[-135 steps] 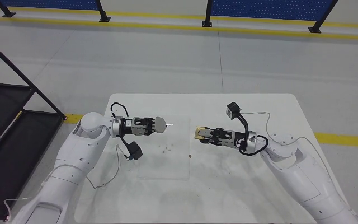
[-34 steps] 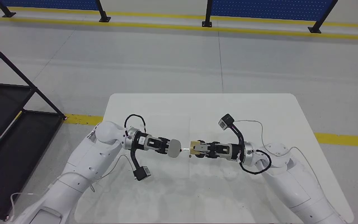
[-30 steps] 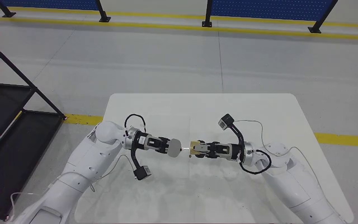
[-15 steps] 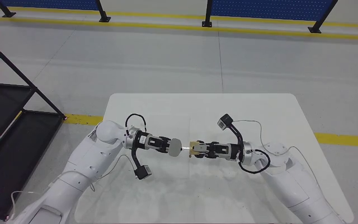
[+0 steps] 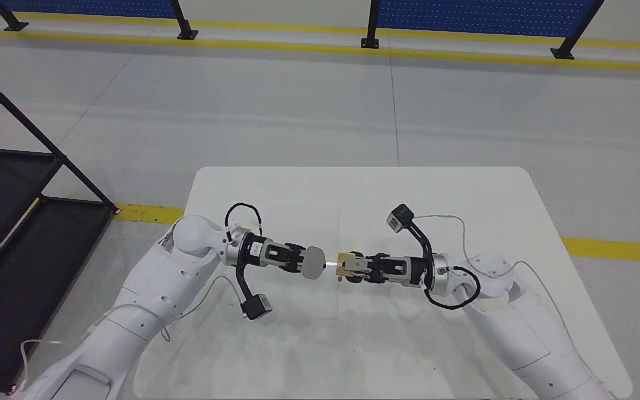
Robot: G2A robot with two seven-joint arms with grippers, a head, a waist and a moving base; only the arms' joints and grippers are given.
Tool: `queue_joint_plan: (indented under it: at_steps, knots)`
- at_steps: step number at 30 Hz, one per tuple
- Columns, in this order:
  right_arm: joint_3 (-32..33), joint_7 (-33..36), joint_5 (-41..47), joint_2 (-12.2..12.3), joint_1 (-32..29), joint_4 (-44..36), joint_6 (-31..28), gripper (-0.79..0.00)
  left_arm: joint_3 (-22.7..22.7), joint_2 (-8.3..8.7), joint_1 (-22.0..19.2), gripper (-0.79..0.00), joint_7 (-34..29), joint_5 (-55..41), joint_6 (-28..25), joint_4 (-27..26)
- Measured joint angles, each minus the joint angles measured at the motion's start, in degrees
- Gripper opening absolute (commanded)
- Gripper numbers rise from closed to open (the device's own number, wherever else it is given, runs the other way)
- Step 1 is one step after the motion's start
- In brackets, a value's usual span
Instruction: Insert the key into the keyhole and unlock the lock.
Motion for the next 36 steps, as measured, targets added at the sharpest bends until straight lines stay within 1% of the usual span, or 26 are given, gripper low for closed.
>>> queue_joint_plan:
  at_steps: [23,24,25,32,36]
  knots:
    - [-0.5,0.7,-0.5,-0.8,0.3,0.0,0.8,-0.785,1.6,-0.13,-1.0,-0.785,-0.4,-0.4,0.6,0.9]
    - [-0.4,0.7,-0.5,-0.9,0.3,0.1,0.8,-0.785,1.6,-0.13,-1.0,-0.520,-0.4,-0.4,0.6,0.9]
    - [-0.4,0.7,-0.6,-0.9,0.3,0.1,0.8,-0.785,1.7,-0.13,-1.1,0.000,-0.4,-0.4,0.6,0.9]
    - [0.0,0.4,-0.5,-1.0,0.2,0.3,1.0,-0.785,1.4,-0.01,-1.1,0.000,-0.6,-1.1,0.5,0.7]
    - [0.6,-0.4,-0.4,-1.1,0.0,0.5,0.8,-0.785,0.1,0.30,-0.5,0.000,-1.3,-1.9,0.5,0.2]
